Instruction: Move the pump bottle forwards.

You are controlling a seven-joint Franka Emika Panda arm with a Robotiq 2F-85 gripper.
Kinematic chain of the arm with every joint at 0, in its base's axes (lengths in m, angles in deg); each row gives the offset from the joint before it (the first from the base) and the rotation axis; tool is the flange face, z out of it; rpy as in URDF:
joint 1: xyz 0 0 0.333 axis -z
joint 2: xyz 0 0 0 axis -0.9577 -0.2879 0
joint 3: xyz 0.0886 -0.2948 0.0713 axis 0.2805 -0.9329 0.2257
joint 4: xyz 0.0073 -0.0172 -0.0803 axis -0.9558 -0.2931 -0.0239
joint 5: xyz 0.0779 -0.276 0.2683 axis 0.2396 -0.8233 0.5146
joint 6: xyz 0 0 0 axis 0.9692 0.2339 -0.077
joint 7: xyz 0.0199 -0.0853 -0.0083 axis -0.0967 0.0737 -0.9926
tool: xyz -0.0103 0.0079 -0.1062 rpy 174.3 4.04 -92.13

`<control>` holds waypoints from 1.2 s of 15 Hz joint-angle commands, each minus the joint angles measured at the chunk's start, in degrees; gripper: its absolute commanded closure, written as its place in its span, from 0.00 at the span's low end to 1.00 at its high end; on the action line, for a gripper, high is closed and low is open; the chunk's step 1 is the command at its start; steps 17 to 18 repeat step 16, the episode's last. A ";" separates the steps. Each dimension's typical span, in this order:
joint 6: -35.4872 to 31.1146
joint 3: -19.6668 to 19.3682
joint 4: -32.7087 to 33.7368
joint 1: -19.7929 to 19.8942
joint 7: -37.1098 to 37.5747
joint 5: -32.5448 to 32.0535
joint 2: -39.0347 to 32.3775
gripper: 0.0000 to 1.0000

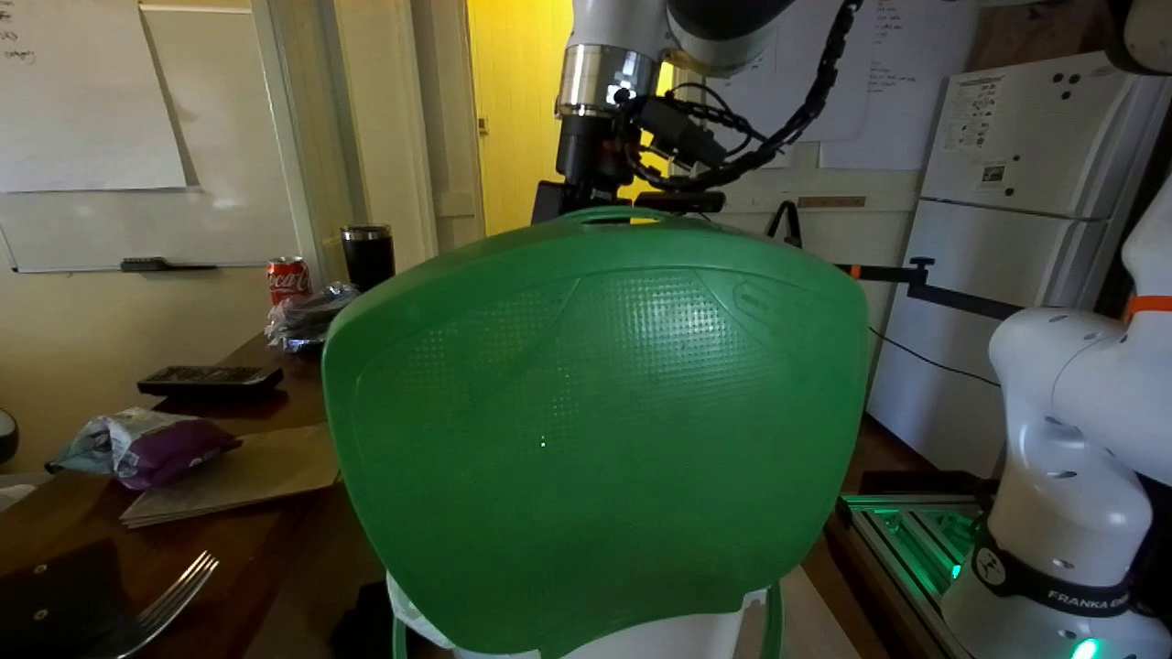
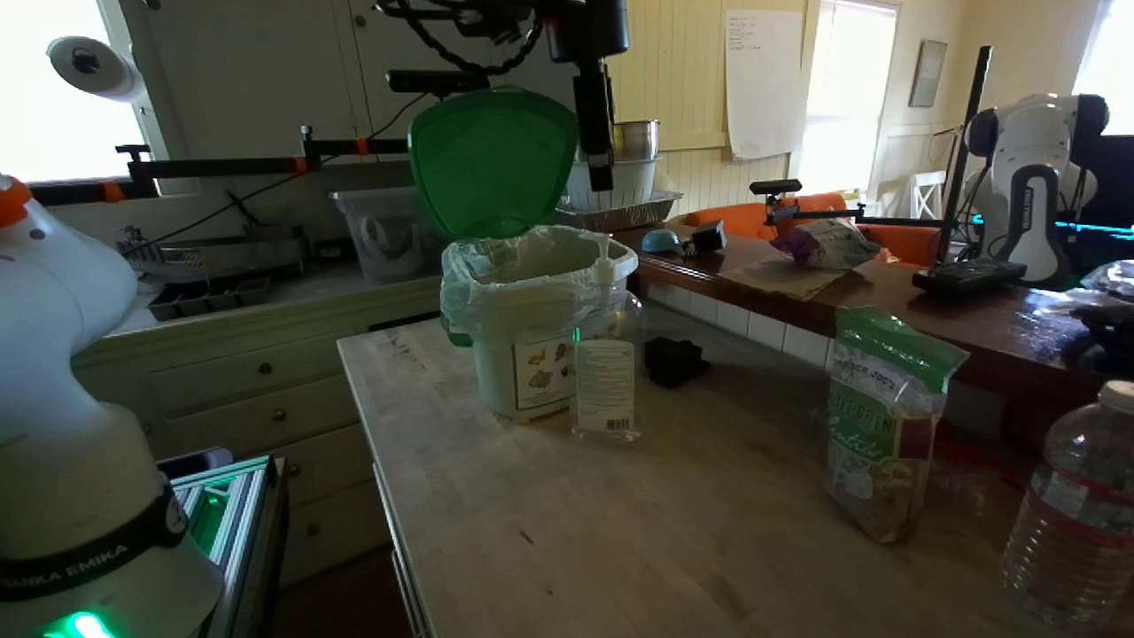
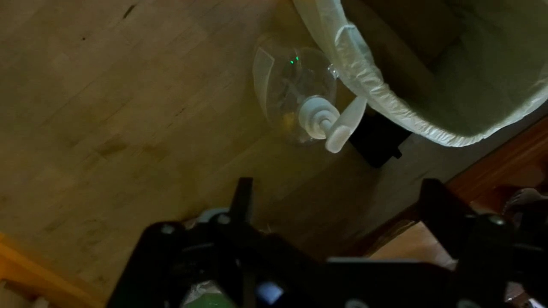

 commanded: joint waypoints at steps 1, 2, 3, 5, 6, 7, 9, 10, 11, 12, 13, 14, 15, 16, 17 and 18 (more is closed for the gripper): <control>0.62 -1.06 -0.33 -0.81 -7.11 0.97 1.81 0.00; 1.06 -1.30 -0.35 -1.02 -9.26 1.31 2.25 0.00; 0.79 -1.47 -0.79 -1.31 -12.05 1.18 2.86 0.00; 1.54 -1.85 -0.76 -1.90 -16.05 1.96 3.53 0.01; 1.60 -1.84 -0.75 -2.05 -17.22 1.93 3.77 0.00; 1.81 -1.80 -0.78 -2.20 -18.20 1.90 4.08 0.00; 1.93 -1.47 -0.84 -2.34 -19.20 1.21 4.65 0.00; 0.83 -1.27 0.14 -1.90 -17.40 0.70 3.21 0.00; 0.88 -1.26 0.14 -2.05 -17.84 0.70 3.43 0.00; 0.91 -1.25 0.12 -2.15 -18.02 0.70 3.60 0.00; 0.91 -1.25 0.09 -2.20 -18.11 0.70 3.70 0.00; 0.83 -1.24 -0.01 -2.23 -18.18 0.70 3.75 0.00; 0.92 -1.25 0.06 -2.25 -18.23 0.70 3.73 0.00; 0.92 -1.24 0.04 -2.26 -18.24 0.70 3.73 0.00; 0.92 -1.24 0.04 -2.26 -18.24 0.70 3.73 0.00; 0.92 -1.24 0.04 -2.26 -18.24 0.70 3.73 0.00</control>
